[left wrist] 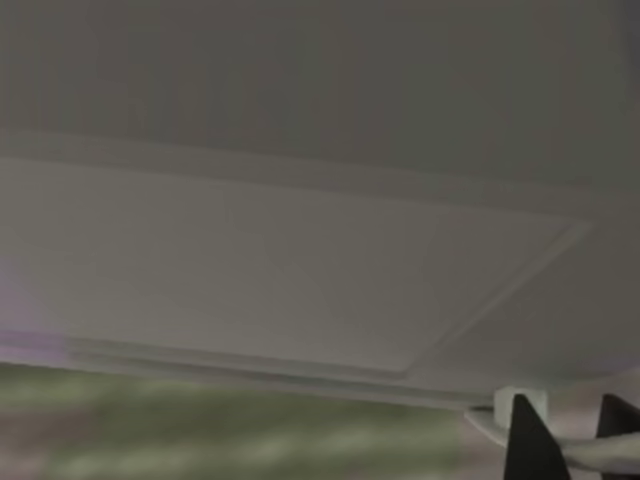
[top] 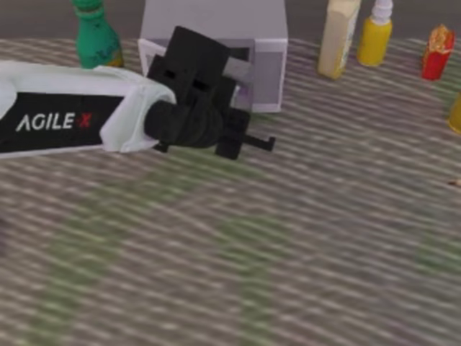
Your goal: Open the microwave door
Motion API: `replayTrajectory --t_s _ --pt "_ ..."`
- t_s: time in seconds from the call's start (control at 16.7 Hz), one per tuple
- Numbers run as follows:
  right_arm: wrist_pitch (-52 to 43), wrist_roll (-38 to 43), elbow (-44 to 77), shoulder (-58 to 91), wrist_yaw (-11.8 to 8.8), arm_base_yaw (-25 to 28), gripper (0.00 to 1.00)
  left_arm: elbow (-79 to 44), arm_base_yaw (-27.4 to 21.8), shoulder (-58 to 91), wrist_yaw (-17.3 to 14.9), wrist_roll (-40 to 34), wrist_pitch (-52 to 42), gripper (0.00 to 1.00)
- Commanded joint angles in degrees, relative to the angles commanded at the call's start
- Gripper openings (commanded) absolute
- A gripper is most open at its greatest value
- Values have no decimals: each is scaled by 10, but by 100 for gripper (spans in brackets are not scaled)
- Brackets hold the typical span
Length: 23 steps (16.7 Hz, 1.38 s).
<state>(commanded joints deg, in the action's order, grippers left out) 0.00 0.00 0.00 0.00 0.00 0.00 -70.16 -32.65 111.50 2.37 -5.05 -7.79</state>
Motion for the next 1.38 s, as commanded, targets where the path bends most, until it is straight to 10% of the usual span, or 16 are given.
replayTrajectory --t_s 1.38 --pt "0 0 0 0 0 0 100 26 13 -18 -32 37 8 0"
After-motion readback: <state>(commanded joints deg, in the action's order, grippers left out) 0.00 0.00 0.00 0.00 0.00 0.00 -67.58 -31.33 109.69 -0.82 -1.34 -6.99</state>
